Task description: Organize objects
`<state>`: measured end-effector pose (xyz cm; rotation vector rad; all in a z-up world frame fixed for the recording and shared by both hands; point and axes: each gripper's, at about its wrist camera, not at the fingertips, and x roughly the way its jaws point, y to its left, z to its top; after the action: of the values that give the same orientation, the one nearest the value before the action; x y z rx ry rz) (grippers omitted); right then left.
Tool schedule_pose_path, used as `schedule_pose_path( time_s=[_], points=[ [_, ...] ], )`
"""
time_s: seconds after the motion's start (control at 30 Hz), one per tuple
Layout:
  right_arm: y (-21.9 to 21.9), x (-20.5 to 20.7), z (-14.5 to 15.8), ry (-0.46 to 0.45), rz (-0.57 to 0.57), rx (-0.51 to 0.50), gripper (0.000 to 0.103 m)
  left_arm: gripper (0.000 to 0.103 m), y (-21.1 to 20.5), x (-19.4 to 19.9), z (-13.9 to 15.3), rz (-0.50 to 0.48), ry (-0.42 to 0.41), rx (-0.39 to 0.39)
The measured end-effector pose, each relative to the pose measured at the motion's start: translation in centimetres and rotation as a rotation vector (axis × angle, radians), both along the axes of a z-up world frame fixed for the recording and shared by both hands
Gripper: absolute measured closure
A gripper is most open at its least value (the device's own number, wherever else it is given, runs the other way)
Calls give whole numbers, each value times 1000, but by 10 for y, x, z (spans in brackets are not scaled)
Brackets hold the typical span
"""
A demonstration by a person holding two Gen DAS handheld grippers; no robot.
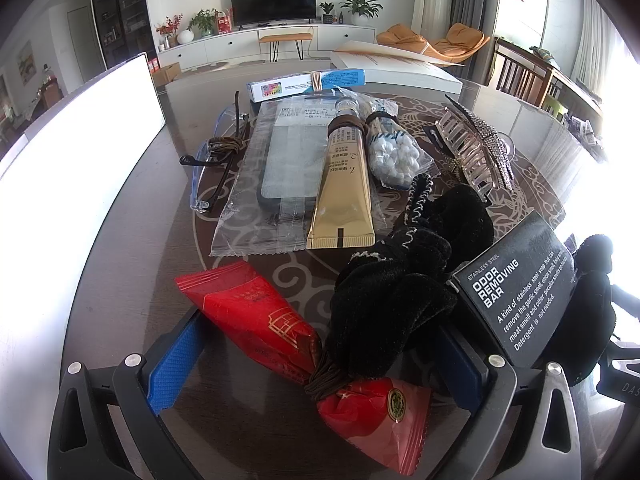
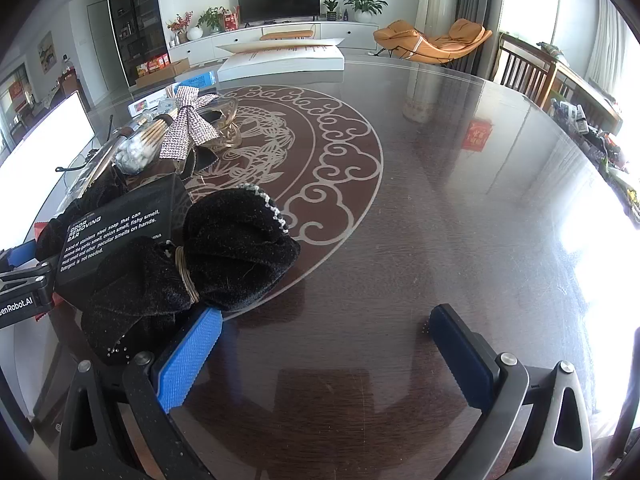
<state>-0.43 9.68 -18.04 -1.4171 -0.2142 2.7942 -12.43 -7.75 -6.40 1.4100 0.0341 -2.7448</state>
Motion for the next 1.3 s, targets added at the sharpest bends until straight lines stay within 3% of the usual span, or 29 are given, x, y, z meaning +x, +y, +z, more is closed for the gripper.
schedule_pose_path(
  time_s=[1.3],
  points=[
    [0, 3, 8, 4, 12, 15, 0, 0, 0, 0, 0, -9, 1, 1]
  ],
)
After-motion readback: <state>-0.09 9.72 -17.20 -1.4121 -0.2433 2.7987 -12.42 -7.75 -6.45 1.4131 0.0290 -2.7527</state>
